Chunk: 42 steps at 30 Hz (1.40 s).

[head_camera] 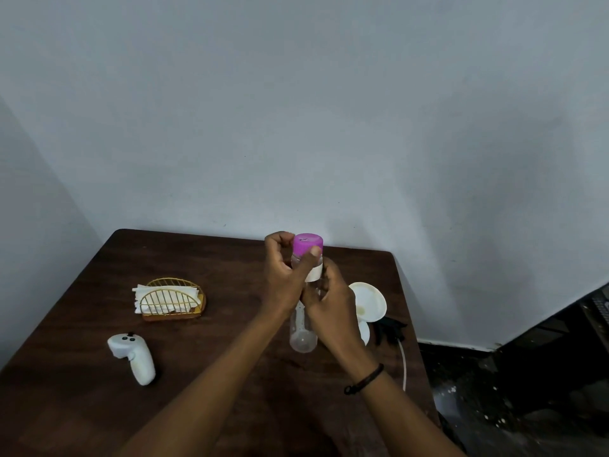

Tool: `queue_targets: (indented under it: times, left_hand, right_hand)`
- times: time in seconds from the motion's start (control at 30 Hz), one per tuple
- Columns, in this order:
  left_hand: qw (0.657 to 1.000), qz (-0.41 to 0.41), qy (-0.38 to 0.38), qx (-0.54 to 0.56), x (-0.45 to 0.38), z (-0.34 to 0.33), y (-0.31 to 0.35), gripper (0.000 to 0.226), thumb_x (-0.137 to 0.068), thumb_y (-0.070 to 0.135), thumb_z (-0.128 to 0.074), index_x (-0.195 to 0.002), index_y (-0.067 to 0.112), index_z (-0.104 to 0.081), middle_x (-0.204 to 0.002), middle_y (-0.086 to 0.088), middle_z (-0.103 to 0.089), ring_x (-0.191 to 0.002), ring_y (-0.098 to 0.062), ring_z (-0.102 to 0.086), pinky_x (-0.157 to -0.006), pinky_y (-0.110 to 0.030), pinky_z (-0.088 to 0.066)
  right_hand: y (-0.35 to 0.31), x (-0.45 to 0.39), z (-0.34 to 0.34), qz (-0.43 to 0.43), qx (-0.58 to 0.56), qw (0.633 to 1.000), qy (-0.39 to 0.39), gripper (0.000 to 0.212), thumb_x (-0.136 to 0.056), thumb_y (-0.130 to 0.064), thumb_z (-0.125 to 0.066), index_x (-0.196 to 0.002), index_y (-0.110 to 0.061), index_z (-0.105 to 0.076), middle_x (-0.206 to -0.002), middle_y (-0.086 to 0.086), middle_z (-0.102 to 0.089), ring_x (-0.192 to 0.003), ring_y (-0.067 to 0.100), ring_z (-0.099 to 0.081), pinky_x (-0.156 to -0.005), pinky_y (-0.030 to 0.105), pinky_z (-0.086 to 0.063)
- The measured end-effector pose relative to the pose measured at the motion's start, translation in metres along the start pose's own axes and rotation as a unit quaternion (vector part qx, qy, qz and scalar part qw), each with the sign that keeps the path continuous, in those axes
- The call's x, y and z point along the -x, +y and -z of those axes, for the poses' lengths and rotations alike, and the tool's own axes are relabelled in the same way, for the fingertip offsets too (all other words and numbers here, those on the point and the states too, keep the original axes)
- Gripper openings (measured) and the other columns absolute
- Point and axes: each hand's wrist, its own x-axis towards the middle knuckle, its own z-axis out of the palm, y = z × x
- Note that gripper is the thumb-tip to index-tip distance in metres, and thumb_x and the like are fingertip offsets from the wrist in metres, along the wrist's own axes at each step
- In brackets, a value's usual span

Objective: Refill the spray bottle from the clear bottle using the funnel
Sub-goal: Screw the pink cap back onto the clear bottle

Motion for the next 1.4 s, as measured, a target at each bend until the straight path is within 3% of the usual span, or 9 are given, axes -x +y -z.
queue_targets:
  times: [0.2,0.37,0.47,0.63,0.8,0.93,1.07,1.23,1.4]
  left_hand:
    - [1.000,0.008,-0.016,0.018,0.000,0.001,0.002,0.039,-0.103,0.034,-0.041,-0.087,0.005,-0.061,-0.075,0.002,-0.062,-0.068,-0.007,-0.057,-0.065,-0.027,-0.046]
    - [0.999,0.016,-0.030,-0.001,0.000,0.003,-0.001,0.047,-0.086,0.045,-0.062,-0.127,0.025,-0.051,-0.113,0.000,-0.063,-0.098,-0.010,-0.065,-0.078,-0.024,-0.056]
    - [0.999,0.023,0.034,0.007,-0.002,0.003,-0.002,0.019,-0.102,0.030,-0.046,-0.113,0.020,-0.058,-0.106,-0.002,-0.066,-0.094,-0.013,-0.064,-0.081,-0.034,-0.051]
    - [0.999,0.014,-0.008,0.044,0.006,0.007,-0.006,0.042,-0.094,0.048,-0.047,-0.117,0.014,-0.055,-0.108,-0.002,-0.064,-0.094,-0.011,-0.064,-0.077,-0.026,-0.054]
    - [0.998,0.024,0.044,0.028,0.002,0.006,-0.005,0.022,-0.103,0.024,-0.047,-0.103,0.005,-0.058,-0.091,-0.007,-0.063,-0.079,-0.011,-0.060,-0.071,-0.031,-0.049]
    - [1.000,0.006,0.007,0.023,0.007,0.008,-0.004,0.037,-0.089,0.048,-0.057,-0.100,0.013,-0.058,-0.091,-0.004,-0.064,-0.082,-0.013,-0.060,-0.069,-0.027,-0.052]
    - [1.000,0.022,-0.005,0.012,0.007,0.008,-0.005,0.043,-0.103,0.040,-0.042,-0.079,0.009,-0.059,-0.069,-0.003,-0.059,-0.065,-0.011,-0.055,-0.061,-0.031,-0.044]
    - [1.000,0.014,-0.014,0.017,0.005,0.009,-0.006,0.046,-0.078,0.049,-0.069,-0.109,0.017,-0.056,-0.108,-0.012,-0.065,-0.094,-0.015,-0.064,-0.079,-0.033,-0.055]
    - [0.999,0.040,-0.018,0.029,0.005,0.014,-0.006,0.036,-0.100,0.040,-0.043,-0.111,0.015,-0.065,-0.099,-0.003,-0.070,-0.087,-0.013,-0.066,-0.076,-0.031,-0.052]
  right_hand:
    - [0.005,0.001,-0.002,-0.012,-0.011,1.000,0.004,0.037,-0.088,-0.022,-0.070,-0.121,-0.032,-0.057,-0.102,-0.014,-0.070,-0.094,0.001,-0.066,-0.078,0.026,-0.055]
    - [0.004,0.001,-0.002,-0.018,-0.019,1.000,0.006,0.037,-0.090,-0.023,-0.069,-0.124,-0.030,-0.057,-0.103,-0.013,-0.069,-0.093,0.000,-0.066,-0.078,0.024,-0.056]
    - [0.004,0.001,-0.002,-0.019,-0.016,1.000,0.006,0.040,-0.088,-0.022,-0.071,-0.124,-0.031,-0.057,-0.102,-0.015,-0.069,-0.093,0.000,-0.065,-0.077,0.023,-0.054]
    - [0.004,0.004,-0.005,-0.016,-0.019,1.000,0.003,0.042,-0.086,-0.021,-0.073,-0.124,-0.028,-0.057,-0.104,-0.014,-0.069,-0.094,-0.001,-0.065,-0.078,0.020,-0.053]
    - [0.007,0.006,-0.006,-0.016,-0.018,1.000,-0.001,0.040,-0.086,-0.020,-0.073,-0.122,-0.028,-0.057,-0.102,-0.012,-0.069,-0.093,0.001,-0.065,-0.078,0.024,-0.054]
    - [0.006,0.006,-0.007,-0.011,-0.019,1.000,0.004,0.033,-0.089,-0.024,-0.070,-0.118,-0.032,-0.057,-0.099,-0.012,-0.069,-0.090,0.001,-0.066,-0.077,0.026,-0.056]
    - [0.008,0.006,-0.009,-0.012,-0.016,1.000,0.009,0.038,-0.090,-0.025,-0.070,-0.125,-0.029,-0.056,-0.100,-0.012,-0.070,-0.090,0.001,-0.066,-0.079,0.030,-0.057]
    - [0.008,0.005,-0.011,-0.012,-0.018,1.000,0.002,0.033,-0.090,-0.022,-0.066,-0.118,-0.034,-0.056,-0.102,-0.012,-0.069,-0.092,0.004,-0.066,-0.081,0.038,-0.057]
    - [0.008,0.005,-0.013,-0.001,-0.010,1.000,-0.007,0.028,-0.090,-0.024,-0.066,-0.115,-0.034,-0.056,-0.100,-0.012,-0.068,-0.090,0.003,-0.066,-0.081,0.035,-0.056]
